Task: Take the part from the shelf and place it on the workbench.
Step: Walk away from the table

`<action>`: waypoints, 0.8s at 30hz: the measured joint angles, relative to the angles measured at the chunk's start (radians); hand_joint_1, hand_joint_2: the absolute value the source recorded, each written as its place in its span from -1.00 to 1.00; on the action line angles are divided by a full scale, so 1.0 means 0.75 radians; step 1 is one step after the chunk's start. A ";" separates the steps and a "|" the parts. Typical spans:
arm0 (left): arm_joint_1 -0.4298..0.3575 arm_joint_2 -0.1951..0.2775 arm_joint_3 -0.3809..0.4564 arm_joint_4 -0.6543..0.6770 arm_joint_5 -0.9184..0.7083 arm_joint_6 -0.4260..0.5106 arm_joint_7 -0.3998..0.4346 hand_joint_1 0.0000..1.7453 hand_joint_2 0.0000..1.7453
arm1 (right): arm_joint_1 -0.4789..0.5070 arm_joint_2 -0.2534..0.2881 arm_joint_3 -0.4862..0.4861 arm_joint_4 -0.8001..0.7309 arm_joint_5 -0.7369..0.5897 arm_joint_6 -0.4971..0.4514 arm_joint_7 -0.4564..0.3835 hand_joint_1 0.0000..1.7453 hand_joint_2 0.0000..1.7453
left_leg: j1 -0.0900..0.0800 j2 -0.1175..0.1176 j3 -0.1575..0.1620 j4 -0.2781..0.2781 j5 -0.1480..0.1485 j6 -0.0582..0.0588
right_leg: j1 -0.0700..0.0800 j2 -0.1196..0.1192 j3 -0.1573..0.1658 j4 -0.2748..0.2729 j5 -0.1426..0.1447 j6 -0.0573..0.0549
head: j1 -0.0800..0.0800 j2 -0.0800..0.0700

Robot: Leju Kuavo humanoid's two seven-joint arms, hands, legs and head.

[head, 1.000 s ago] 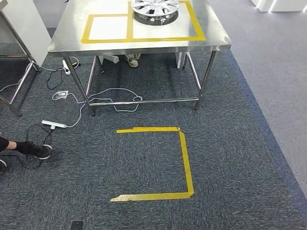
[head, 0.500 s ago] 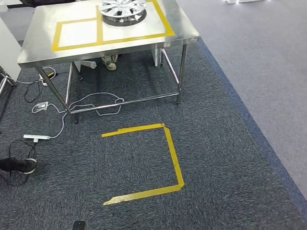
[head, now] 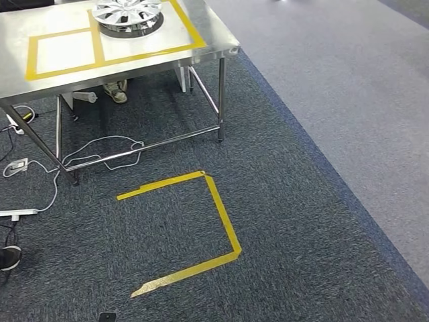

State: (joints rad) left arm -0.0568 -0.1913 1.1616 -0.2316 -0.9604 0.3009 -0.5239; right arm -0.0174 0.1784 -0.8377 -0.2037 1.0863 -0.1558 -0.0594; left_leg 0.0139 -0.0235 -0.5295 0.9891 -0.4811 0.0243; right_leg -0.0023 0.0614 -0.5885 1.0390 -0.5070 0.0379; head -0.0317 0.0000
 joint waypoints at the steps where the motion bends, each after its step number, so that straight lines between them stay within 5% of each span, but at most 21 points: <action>1: 0.001 -0.001 0.010 0.000 0.020 -0.009 -0.005 -1.00 -1.00 | -0.001 0.004 0.002 0.001 0.003 0.005 0.012 -1.00 -1.00 | 0.000 0.017 -0.001 -0.002 0.001 0.005 | -0.001 -0.033 -0.034 0.072 -0.042 0.004 | 0.004 0.000; 3: 0.005 -0.002 0.035 0.000 0.061 -0.023 -0.017 -1.00 -1.00 | -0.003 0.013 0.004 0.001 0.005 0.013 0.043 -1.00 -1.00 | -0.003 0.052 -0.005 -0.001 0.001 0.007 | -0.005 -0.064 -0.116 0.247 -0.124 0.014 | 0.008 0.000; 5: 0.004 -0.001 0.065 0.000 0.104 -0.037 -0.028 -1.00 -1.00 | -0.002 0.019 0.005 0.002 0.005 0.019 0.079 -1.00 -1.00 | -0.004 0.088 -0.006 -0.001 0.001 0.007 | -0.009 -0.072 -0.136 0.305 -0.130 0.020 | 0.008 0.000; 9: -0.003 -0.001 0.118 0.000 0.159 -0.054 -0.037 -1.00 -1.00 | -0.003 0.025 0.006 0.002 0.005 0.030 0.119 -1.00 -1.00 | -0.009 0.139 0.001 0.002 -0.005 -0.007 | -0.007 -0.147 0.050 -0.010 0.001 0.009 | 0.007 0.000; 11: -0.005 -0.001 0.135 0.000 0.165 -0.058 -0.039 -1.00 -1.00 | -0.006 0.029 0.006 0.002 0.005 0.032 0.125 -1.00 -1.00 | -0.015 0.159 0.006 0.003 -0.006 -0.022 | 0.000 -0.164 0.080 -0.074 0.012 -0.005 | 0.003 0.000; 13: -0.010 -0.002 0.146 0.000 0.171 -0.060 -0.040 -1.00 -1.00 | -0.003 0.032 0.007 0.002 0.004 0.033 0.127 -1.00 -1.00 | -0.012 0.170 0.011 0.003 -0.010 -0.038 | 0.000 -0.139 0.075 -0.076 0.018 -0.021 | 0.000 0.000; 15: -0.014 -0.001 0.160 0.000 0.182 -0.063 -0.043 -1.00 -1.00 | -0.001 0.035 0.006 0.003 0.003 0.034 0.133 -1.00 -1.00 | -0.007 0.122 -0.004 0.051 -0.056 -0.054 | -0.005 -0.117 0.081 -0.083 0.028 -0.039 | -0.003 0.000; 17: -0.012 -0.001 0.175 0.000 0.195 -0.066 -0.046 -1.00 -1.00 | -0.003 0.039 0.006 0.002 0.000 0.034 0.144 -1.00 -1.00 | -0.004 0.059 -0.065 0.200 -0.148 -0.060 | -0.007 -0.091 0.081 -0.085 0.036 -0.051 | -0.008 0.000; 19: -0.010 -0.001 0.189 0.000 0.206 -0.066 -0.049 -1.00 -1.00 | -0.004 0.042 0.007 0.002 -0.001 0.035 0.154 -1.00 -1.00 | -0.004 0.045 -0.134 0.355 -0.206 -0.060 | -0.005 -0.059 0.078 -0.083 0.038 -0.054 | -0.008 0.000; 21: -0.010 -0.003 0.199 0.000 0.215 -0.065 -0.054 -1.00 -1.00 | -0.002 0.045 0.007 0.003 -0.003 0.038 0.159 -1.00 -1.00 | -0.004 0.040 -0.137 0.352 -0.163 -0.055 | -0.004 -0.024 0.078 -0.079 0.038 -0.054 | -0.008 0.000; 24: -0.014 -0.004 0.207 0.000 0.221 -0.065 -0.059 -1.00 -1.00 | -0.005 0.048 0.006 0.002 -0.010 0.041 0.165 -1.00 -1.00 | -0.001 -0.021 -0.039 0.112 -0.022 -0.040 | -0.002 0.027 0.076 -0.070 0.036 -0.048 | -0.008 0.000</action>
State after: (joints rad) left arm -0.0670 -0.1943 1.3167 -0.2316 -0.7948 0.2521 -0.5679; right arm -0.0213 0.2143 -0.8329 -0.2019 1.0787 -0.1251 0.0645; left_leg 0.0135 -0.0392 -0.5584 1.0729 -0.4976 -0.0055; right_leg -0.0037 0.0818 -0.5318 0.9866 -0.4797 0.0023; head -0.0376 0.0000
